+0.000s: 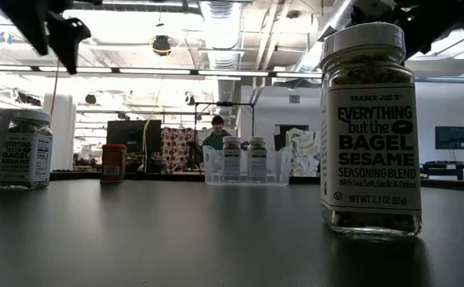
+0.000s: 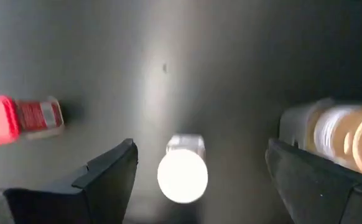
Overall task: Sort spices by type
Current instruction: Put the left white spice bottle into the transparent bin
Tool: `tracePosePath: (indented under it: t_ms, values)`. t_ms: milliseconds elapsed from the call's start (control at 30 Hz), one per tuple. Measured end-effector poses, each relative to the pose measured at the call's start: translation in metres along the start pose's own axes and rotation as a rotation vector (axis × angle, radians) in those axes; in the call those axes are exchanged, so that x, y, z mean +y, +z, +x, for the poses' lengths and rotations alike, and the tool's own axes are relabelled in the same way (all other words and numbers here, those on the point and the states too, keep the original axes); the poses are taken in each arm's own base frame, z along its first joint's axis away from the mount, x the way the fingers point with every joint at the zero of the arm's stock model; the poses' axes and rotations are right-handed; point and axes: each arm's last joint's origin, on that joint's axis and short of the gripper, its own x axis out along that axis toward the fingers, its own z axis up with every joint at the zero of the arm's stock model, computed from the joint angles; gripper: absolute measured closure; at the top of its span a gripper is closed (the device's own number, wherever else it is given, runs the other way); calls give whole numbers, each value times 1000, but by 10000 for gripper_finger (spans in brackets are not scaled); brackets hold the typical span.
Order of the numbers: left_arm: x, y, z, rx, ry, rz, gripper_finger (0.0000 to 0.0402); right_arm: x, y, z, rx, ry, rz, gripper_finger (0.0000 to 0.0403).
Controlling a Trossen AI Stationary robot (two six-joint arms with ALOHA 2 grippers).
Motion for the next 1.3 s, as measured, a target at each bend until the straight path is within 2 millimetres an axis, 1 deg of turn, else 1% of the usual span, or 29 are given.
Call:
tracePosePath:
  t_ms: [167,433,533,700,833,1000,1133,1300]
  values:
    - [-2,-1,7,94,-1,50,65,0,0,0,1,1,-49,81]
    - [-4,0,11,116,-20,70,65,0,0,0,4,-2,-52,81]
    - [-2,-10,19,120,-23,72,65,-1,0,0,4,-4,-51,81]
    - [2,-38,38,140,-28,60,65,-1,0,0,3,-4,-29,81]
    - [5,-54,46,110,-37,50,65,-1,0,0,3,-5,-23,81]
    - [6,-61,51,58,-51,55,65,-5,3,2,-8,-25,16,81]
    - [8,-65,62,95,-44,57,65,-8,6,3,-17,-42,33,81]
    - [15,-65,71,128,-31,37,65,-10,7,4,-22,-52,60,81]
